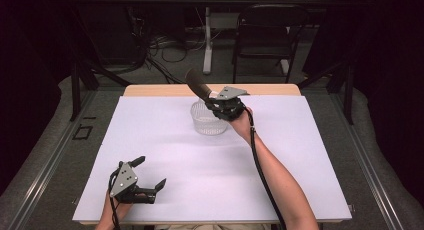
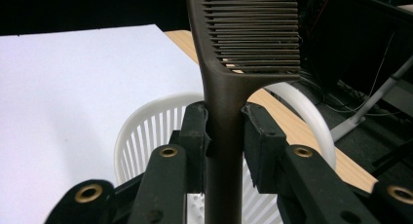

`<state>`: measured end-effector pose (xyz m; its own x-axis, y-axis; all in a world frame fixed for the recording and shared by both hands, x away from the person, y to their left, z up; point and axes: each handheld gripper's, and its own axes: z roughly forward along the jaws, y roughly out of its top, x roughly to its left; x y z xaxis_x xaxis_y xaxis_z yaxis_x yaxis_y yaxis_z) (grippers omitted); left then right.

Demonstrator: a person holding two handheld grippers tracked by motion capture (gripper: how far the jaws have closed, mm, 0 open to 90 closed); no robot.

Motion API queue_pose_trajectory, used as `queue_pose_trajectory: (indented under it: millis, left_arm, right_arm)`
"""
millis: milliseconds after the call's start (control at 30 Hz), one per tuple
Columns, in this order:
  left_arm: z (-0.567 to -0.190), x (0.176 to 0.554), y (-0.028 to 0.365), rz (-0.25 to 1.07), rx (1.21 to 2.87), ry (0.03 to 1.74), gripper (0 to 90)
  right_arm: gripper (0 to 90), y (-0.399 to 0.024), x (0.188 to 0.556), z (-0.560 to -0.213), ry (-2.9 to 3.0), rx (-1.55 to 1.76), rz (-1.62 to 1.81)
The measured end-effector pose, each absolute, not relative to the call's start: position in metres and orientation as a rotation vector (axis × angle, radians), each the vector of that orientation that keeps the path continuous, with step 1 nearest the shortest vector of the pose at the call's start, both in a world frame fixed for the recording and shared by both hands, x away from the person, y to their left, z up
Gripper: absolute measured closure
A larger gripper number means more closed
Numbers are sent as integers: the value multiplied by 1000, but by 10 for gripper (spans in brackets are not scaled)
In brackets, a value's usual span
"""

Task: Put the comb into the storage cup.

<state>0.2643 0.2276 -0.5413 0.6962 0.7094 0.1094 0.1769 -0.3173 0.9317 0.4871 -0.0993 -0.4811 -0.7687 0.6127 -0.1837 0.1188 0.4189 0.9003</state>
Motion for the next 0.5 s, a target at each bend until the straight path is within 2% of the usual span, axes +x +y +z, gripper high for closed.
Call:
queue_pose_trajectory:
  millis: [500]
  left_arm:
    - [-542, 265, 227, 634, 1854, 694, 5]
  right_arm:
    - [718, -96, 489, -487, 2259, 623, 1275]
